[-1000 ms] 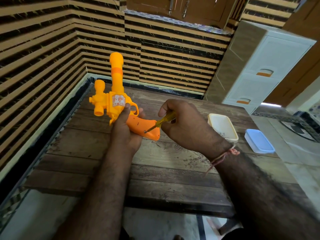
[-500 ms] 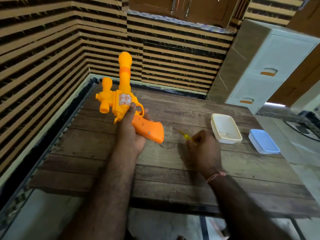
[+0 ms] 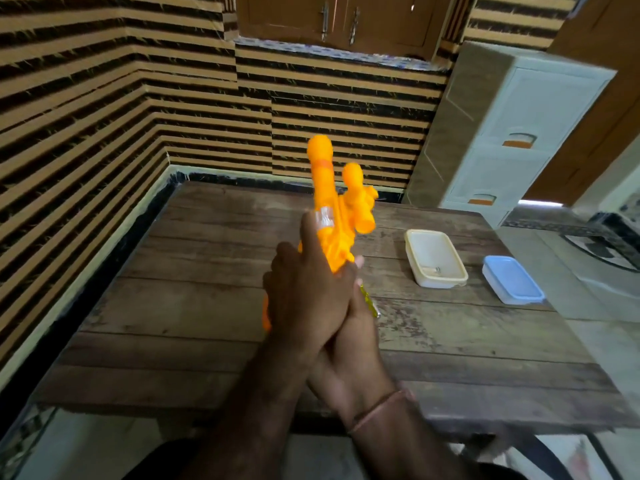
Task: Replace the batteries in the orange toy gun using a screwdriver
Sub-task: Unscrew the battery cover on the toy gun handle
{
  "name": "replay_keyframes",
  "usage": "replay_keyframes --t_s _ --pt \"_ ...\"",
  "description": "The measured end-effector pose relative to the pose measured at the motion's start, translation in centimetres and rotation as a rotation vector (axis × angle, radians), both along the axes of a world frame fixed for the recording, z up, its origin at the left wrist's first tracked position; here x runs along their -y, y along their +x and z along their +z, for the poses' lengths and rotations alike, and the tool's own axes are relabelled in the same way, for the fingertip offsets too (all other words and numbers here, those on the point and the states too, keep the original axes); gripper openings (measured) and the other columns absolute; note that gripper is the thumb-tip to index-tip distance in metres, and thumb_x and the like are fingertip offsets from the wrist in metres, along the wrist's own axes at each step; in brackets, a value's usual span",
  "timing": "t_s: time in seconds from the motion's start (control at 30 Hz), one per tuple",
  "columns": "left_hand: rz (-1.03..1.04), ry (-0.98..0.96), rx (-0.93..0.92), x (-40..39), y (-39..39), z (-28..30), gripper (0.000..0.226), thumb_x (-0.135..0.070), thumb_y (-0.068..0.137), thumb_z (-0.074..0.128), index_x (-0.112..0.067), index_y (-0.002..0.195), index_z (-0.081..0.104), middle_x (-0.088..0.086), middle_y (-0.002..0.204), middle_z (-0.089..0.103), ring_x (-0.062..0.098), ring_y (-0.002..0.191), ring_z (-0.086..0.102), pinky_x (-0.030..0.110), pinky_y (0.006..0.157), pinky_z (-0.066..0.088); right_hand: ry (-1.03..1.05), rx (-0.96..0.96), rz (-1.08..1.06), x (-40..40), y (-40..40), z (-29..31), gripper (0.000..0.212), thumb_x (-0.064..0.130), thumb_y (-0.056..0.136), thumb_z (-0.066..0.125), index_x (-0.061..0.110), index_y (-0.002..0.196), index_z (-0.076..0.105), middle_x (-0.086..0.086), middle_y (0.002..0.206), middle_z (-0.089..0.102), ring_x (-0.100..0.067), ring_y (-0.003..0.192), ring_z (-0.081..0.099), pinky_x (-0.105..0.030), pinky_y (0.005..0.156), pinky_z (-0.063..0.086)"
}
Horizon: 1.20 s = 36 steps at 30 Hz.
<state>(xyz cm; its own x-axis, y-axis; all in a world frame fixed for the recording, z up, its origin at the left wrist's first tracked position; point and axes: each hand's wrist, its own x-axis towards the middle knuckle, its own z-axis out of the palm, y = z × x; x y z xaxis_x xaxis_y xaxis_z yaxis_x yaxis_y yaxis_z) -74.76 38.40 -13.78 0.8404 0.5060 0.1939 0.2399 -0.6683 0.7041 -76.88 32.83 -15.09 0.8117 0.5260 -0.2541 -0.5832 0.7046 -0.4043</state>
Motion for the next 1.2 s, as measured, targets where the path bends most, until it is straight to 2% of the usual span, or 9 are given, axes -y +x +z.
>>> replay_keyframes --t_s 0.07,0.17,0.27,0.37,0.47,0.57,0.67,0.93,1.2 --pt "0.051 0.192 -0.078 1.0 -0.3 -0.2 0.089 -0.064 0.083 0.060 -0.030 0.152 0.015 0.016 0.126 0.050 0.035 0.112 0.052 0.045 0.092 0.039 0.136 -0.077 0.035 1.0 -0.1 -0.6 0.068 0.060 0.097 0.037 0.006 0.133 0.058 -0.019 0.118 0.065 -0.032 0.105 0.063 -0.041 0.098 0.048" --pt "0.097 0.221 -0.134 1.2 0.0 -1.3 0.093 -0.067 0.077 0.065 -0.030 0.151 0.021 0.017 0.124 0.050 0.035 0.110 0.053 0.045 0.090 0.039 0.164 -0.116 0.061 1.4 -0.4 -2.0 0.057 0.044 0.100 0.038 0.000 0.128 0.060 -0.022 0.121 0.063 -0.033 0.106 0.062 -0.042 0.107 0.039" --pt "0.097 0.006 -0.175 0.4 0.3 -1.3 0.095 -0.069 0.065 0.074 -0.039 0.143 0.028 0.015 0.122 0.052 0.037 0.111 0.053 0.049 0.094 0.042 0.139 -0.102 0.089 0.8 -0.9 -2.7 0.037 0.013 0.088 0.046 -0.007 0.115 0.063 -0.027 0.115 0.063 -0.034 0.100 0.063 -0.043 0.106 0.040" --pt "0.056 -0.223 -0.180 -0.9 0.7 -1.6 0.102 -0.079 0.042 0.069 -0.046 0.132 0.036 0.006 0.118 0.059 0.034 0.110 0.057 0.053 0.094 0.045 0.064 0.014 0.058 0.2 -1.1 -3.5 0.053 -0.005 0.081 0.047 -0.014 0.133 0.043 -0.035 0.140 0.042 -0.042 0.125 0.045 -0.050 0.120 0.018" --pt "0.066 -0.280 -0.182 -1.2 0.6 -1.9 0.105 -0.084 0.032 0.061 -0.048 0.127 0.039 0.001 0.113 0.065 0.030 0.104 0.061 0.053 0.091 0.047 -0.129 0.098 -0.009 -0.2 -1.5 -4.2 0.049 -0.013 0.086 0.042 -0.012 0.135 0.045 -0.039 0.137 0.045 -0.045 0.126 0.044 -0.053 0.116 0.021" --pt "0.077 -0.265 -0.204 -0.9 0.4 -1.4 0.104 -0.081 0.038 0.065 -0.046 0.132 0.037 0.005 0.120 0.060 0.032 0.107 0.058 0.053 0.093 0.047 -0.183 0.098 -0.029 -0.2 -1.8 -4.9 0.030 -0.008 0.092 0.050 -0.015 0.121 0.057 -0.040 0.122 0.057 -0.043 0.108 0.055 -0.054 0.106 0.036" --pt "0.080 -0.236 -0.212 -0.6 0.2 -0.9 0.102 -0.070 0.054 0.078 -0.042 0.141 0.031 0.012 0.127 0.051 0.036 0.114 0.053 0.055 0.096 0.044 -0.258 0.091 -0.088 -0.3 -2.1 -4.6 0.022 0.001 0.090 0.060 -0.015 0.104 0.065 -0.033 0.100 0.067 -0.034 0.085 0.064 -0.044 0.084 0.049" --pt "0.091 -0.157 -0.161 -0.8 0.1 -0.5 0.102 -0.064 0.063 0.079 -0.038 0.146 0.026 0.014 0.132 0.048 0.037 0.119 0.050 0.054 0.099 0.041 -0.327 0.031 -0.117 -0.4 -2.3 -4.4 0.012 -0.011 0.087 0.056 -0.010 0.081 0.066 -0.024 0.072 0.067 -0.027 0.059 0.064 -0.032 0.062 0.053" --pt "0.080 -0.113 -0.192 -0.4 -0.1 -0.2 0.102 -0.063 0.066 0.078 -0.038 0.147 0.021 0.015 0.133 0.045 0.037 0.120 0.049 0.052 0.100 0.039 -0.396 0.013 -0.150 -0.5 -2.5 -4.4 0.016 -0.007 0.087 0.060 -0.022 0.091 0.059 -0.025 0.075 0.062 -0.023 0.059 0.054 -0.028 0.057 0.042"
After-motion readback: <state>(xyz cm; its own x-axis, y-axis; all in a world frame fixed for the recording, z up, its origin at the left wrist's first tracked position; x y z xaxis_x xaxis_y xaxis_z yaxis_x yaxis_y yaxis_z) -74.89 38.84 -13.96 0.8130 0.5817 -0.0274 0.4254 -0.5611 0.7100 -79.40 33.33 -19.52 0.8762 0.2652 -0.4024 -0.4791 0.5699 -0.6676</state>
